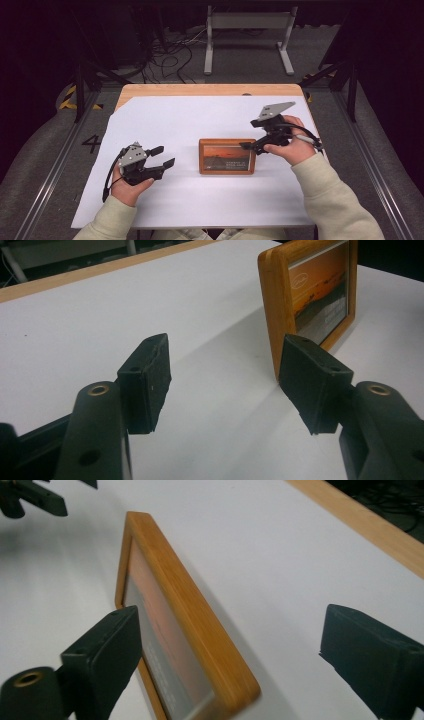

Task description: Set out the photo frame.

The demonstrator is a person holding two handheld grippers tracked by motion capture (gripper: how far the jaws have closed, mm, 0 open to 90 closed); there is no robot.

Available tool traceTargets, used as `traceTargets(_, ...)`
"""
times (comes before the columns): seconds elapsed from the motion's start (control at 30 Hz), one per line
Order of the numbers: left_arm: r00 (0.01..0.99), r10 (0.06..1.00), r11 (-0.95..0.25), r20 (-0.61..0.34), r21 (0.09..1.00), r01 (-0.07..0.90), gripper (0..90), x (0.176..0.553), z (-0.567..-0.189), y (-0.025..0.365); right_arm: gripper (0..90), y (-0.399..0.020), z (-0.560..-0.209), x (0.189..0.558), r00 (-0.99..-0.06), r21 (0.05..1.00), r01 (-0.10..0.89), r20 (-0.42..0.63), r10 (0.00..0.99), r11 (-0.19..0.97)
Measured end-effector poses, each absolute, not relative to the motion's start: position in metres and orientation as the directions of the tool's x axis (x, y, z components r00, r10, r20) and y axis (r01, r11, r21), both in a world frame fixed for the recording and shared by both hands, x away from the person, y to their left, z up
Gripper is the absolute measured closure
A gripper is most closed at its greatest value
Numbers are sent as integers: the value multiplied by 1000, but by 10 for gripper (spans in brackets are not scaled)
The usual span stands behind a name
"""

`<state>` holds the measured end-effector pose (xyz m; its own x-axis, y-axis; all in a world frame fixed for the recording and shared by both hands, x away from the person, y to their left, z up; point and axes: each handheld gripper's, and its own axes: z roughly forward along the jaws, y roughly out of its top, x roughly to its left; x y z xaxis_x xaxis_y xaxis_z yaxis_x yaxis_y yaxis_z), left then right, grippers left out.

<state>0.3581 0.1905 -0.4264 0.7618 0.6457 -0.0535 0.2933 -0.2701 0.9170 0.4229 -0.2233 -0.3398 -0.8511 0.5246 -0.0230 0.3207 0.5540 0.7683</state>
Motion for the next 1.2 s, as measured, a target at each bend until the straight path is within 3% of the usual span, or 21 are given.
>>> traceTargets(0.53,761,645,-273,-68,910,313,343,351,-428,194,69,-320,-396,372,-728,867,366,40,684,339)
traceTargets(0.97,756,651,-263,-66,915,306,338,357,-435,201,48,-338,-438,368,-685,869,376,27,728,322)
traceTargets(1.2,746,660,-265,-87,902,340,329,360,-437,202,58,-335,-435,369,-675,889,360,40,736,282)
